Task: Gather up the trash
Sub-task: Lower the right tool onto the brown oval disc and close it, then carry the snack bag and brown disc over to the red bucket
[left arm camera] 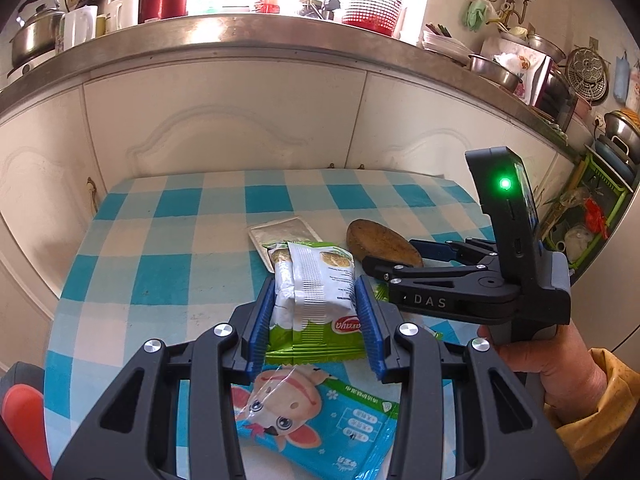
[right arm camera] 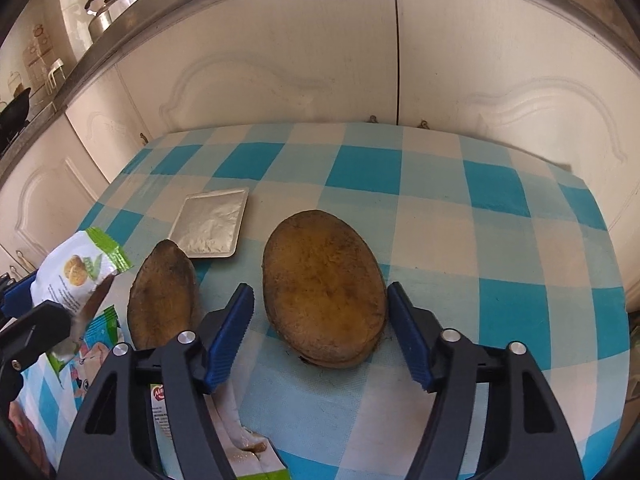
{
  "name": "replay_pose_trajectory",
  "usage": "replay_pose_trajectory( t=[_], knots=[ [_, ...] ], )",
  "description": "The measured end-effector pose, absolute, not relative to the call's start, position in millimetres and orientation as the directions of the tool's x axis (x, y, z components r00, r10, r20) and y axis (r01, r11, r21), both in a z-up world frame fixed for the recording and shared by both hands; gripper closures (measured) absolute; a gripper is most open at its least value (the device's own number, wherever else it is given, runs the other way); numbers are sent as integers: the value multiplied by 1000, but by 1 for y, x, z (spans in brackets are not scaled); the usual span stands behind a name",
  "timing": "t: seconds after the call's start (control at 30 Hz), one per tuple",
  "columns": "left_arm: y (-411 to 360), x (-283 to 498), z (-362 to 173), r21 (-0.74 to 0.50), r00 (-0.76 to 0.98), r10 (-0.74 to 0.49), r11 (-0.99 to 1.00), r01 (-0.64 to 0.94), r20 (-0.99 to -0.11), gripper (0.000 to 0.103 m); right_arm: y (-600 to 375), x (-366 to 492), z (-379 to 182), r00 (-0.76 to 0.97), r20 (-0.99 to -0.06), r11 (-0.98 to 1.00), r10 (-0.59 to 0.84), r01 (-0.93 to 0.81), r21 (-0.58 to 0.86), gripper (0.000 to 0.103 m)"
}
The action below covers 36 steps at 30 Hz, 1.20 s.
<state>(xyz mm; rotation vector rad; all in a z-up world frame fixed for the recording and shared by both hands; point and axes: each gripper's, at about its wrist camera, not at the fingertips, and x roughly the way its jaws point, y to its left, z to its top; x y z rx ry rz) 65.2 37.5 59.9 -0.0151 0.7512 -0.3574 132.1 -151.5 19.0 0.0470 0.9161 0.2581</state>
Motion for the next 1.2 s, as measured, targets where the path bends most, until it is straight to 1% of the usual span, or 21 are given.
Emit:
replay_pose_trajectory(
  t=[0.23, 0.47, 0.8, 1.2],
  knots=[
    [48, 62, 60, -151, 678, -320, 943, 297, -662, 61, -153, 130, 20, 584, -777, 970, 234, -189, 151, 42],
    [58, 55, 62, -159, 683, -316, 945, 284, -659, 61, -161, 112, 23, 608, -757, 971, 240, -159, 181, 42],
    [76, 36, 65, -170, 691, -304, 952, 256, -656, 61, -175, 72, 41, 655, -712, 964, 254, -113, 240, 42],
    [111, 4, 65, -175, 697, -274, 961, 212, -662, 61, -166, 17, 54, 674, -675, 943, 299, -100, 318, 42]
  ],
)
